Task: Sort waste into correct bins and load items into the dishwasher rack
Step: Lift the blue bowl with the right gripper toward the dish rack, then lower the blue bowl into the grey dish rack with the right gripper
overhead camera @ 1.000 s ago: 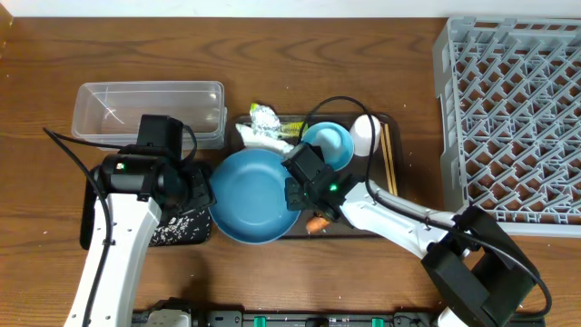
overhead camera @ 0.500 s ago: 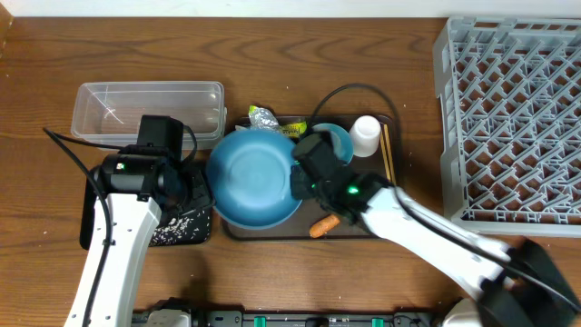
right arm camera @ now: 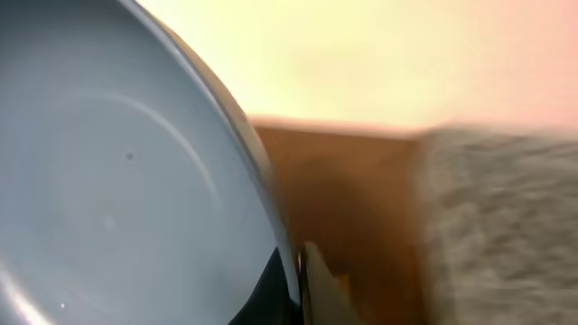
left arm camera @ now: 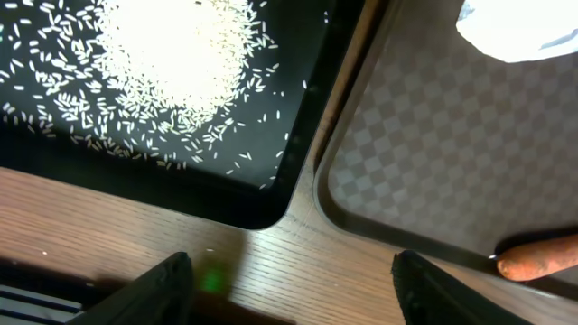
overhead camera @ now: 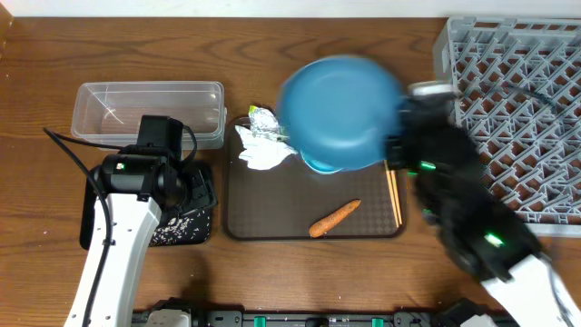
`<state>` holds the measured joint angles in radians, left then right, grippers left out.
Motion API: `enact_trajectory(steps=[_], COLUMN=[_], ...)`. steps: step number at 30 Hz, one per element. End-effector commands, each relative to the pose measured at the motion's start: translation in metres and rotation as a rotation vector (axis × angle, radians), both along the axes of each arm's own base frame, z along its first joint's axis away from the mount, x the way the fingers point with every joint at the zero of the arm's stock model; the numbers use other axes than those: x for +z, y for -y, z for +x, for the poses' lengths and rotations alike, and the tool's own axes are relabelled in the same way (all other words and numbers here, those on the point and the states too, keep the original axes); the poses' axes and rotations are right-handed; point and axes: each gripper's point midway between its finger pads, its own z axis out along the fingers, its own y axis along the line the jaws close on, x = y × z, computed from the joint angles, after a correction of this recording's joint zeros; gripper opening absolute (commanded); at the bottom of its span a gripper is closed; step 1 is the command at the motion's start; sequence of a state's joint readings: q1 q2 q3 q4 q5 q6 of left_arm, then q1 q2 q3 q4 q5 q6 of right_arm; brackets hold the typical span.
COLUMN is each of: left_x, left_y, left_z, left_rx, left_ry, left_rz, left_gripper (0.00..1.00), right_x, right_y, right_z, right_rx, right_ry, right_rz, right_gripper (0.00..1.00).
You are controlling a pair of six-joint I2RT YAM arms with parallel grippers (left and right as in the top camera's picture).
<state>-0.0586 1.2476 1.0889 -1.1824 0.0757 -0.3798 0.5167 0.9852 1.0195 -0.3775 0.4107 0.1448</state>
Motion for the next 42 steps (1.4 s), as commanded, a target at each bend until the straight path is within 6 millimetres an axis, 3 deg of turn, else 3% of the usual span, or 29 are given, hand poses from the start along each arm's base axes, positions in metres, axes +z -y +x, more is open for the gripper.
enact_trajectory(steps=[1, 6, 10, 12, 15, 20, 31, 38, 42], left_x=[0.005, 0.005, 0.005, 0.005, 0.005, 0.005, 0.005, 0.005, 0.005], left_y=[-0.002, -0.002, -0.002, -0.002, -0.002, -0.002, -0.002, -0.002, -0.002], left_z=[0.001, 0.001, 0.001, 0.001, 0.001, 0.001, 0.001, 0.001, 0.001], left_rx=[-0.006, -0.006, -0.006, -0.006, -0.006, -0.006, -0.006, -0.006, -0.006], left_ry=[0.015, 0.015, 0.015, 0.015, 0.015, 0.015, 0.015, 0.015, 0.015], left_rz=[0.005, 0.005, 0.005, 0.005, 0.005, 0.005, 0.005, 0.005, 0.006], left_gripper=[0.75, 0.8, 0.81, 0.93, 0.95, 0.98, 1.0, 1.0, 1.0], right_x=[0.04, 0.07, 0.08, 0.082, 0.078, 0.064, 0.037, 0.024, -0.004], right_y=[0.09, 0.172, 0.211, 0.229, 0.253, 0.275, 0.325, 0.356, 0.377], right_z=[-0.016, -0.047, -0.053, -0.053, -0.049, -0.03, 0.025, 0.05, 0.062], right_rx=[-0.321, -0.632, -0.762, -0.822, -0.9, -0.946, -1.021, -1.075, -1.05], right_ry=[0.111, 0.141, 0.124, 0.104, 0.071, 0.005, -0.164, -0.185, -0.257], right_rz=[-0.24, -0.395, -0.484, -0.531, -0.563, -0.625, -0.95, -1.103, -1.185], right_gripper=[0.01, 0.01, 0.01, 0.01, 0.01, 0.01, 0.01, 0.01, 0.01])
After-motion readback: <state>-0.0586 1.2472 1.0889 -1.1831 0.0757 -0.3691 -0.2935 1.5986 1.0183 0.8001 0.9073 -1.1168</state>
